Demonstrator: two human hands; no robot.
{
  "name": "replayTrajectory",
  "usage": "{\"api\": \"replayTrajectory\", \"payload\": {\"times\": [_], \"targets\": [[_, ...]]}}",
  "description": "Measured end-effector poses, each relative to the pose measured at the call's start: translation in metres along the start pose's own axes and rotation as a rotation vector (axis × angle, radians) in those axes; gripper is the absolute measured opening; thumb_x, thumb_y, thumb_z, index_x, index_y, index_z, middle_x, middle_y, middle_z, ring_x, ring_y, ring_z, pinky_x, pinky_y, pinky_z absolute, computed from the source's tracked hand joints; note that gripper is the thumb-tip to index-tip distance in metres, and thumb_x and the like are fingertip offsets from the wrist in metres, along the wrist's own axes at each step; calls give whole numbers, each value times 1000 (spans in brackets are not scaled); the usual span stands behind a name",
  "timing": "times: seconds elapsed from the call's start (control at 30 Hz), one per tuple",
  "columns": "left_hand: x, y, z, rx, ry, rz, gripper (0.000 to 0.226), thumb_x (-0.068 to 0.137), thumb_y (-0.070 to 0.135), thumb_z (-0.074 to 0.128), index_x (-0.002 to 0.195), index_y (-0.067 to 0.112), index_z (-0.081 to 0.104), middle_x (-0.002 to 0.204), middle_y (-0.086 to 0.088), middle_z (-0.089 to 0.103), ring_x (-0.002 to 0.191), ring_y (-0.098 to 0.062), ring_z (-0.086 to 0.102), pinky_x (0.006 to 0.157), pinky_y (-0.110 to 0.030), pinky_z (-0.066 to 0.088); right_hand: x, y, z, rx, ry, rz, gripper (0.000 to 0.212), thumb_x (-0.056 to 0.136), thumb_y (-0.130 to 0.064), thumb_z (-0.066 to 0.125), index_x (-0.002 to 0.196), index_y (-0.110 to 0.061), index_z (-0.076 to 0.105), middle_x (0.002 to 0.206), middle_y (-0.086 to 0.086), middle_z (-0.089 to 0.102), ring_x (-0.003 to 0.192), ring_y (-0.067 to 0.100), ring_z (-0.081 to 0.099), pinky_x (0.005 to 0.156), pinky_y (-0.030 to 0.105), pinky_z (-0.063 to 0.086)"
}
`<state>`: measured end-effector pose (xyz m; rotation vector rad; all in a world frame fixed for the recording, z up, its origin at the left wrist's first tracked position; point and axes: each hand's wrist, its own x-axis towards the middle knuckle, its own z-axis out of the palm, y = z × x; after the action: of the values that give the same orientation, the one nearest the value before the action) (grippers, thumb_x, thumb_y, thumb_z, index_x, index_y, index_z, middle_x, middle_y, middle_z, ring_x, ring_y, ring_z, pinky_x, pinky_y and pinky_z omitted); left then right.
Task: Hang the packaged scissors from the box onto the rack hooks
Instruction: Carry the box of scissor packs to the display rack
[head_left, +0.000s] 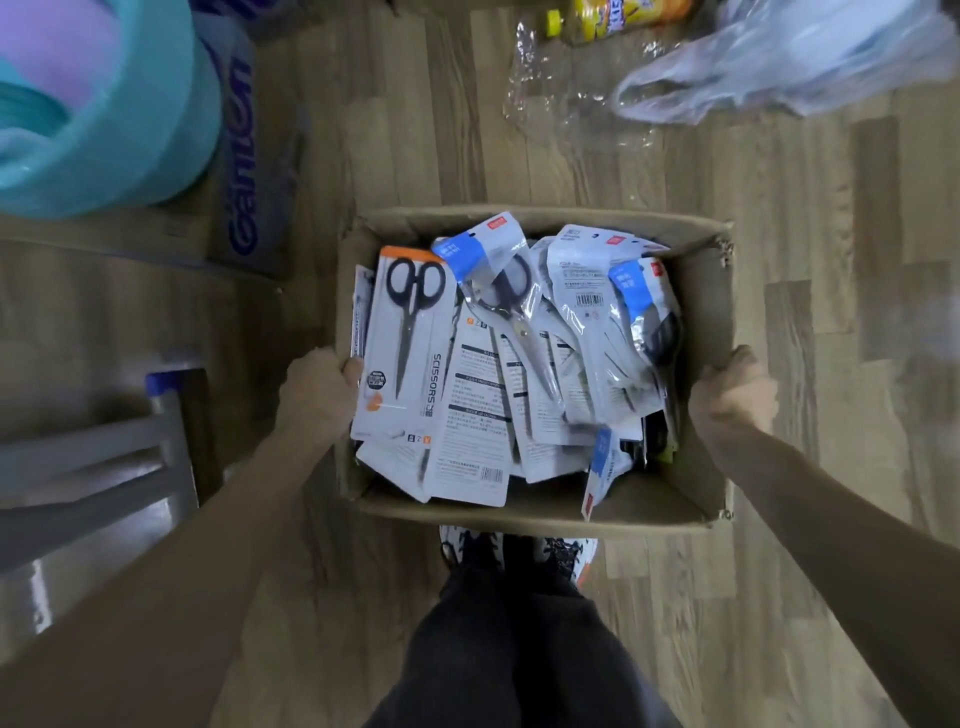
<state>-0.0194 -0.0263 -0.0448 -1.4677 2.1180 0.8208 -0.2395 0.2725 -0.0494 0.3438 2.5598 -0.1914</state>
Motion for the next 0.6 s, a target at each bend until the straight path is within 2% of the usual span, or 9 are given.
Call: {"api": "replayTrajectory", "payload": {"times": [0.13,0.3,0.4,0.47,0.6], "targets": [[-25,17,-40,4,6,12,39,106,31,49,115,-2,67,105,-22,71,90,-39,67,85,-48,57,-24,-9,-41,21,8,-24,24,101,-10,45,121,2,53,124,27,60,119,43,55,95,46,43],[-81,51,-117,29,57,36,37,107,27,48,110,-6,64,106,-25,68,86,-36,58,78,-42,47,-69,-24,-126,123,41,-76,19,98,-9,46,113,-2,55,119,27,61,114,44,57,92,44,45],[-124,81,-181,71,113,100,38,106,23,48,105,-11,65,108,-33,65,102,-47,60,86,-47,47,-106,-35,-195,173,80,-102,23,97,-5,46,118,1,54,123,28,60,118,43,55,96,43,42],[-155,102,-228,78,152,138,38,106,22,47,105,-12,64,109,-34,64,107,-49,59,87,-47,45,-137,-42,-247,220,109,-106,24,98,-4,46,119,3,54,125,28,60,120,43,54,97,42,41],[-234,142,-322,26,218,177,36,106,18,43,98,-9,64,91,-25,57,97,-41,59,74,-38,35,-210,-47,-361,322,167,-118,23,97,-6,47,117,4,54,123,29,59,118,45,54,95,43,42]]}}
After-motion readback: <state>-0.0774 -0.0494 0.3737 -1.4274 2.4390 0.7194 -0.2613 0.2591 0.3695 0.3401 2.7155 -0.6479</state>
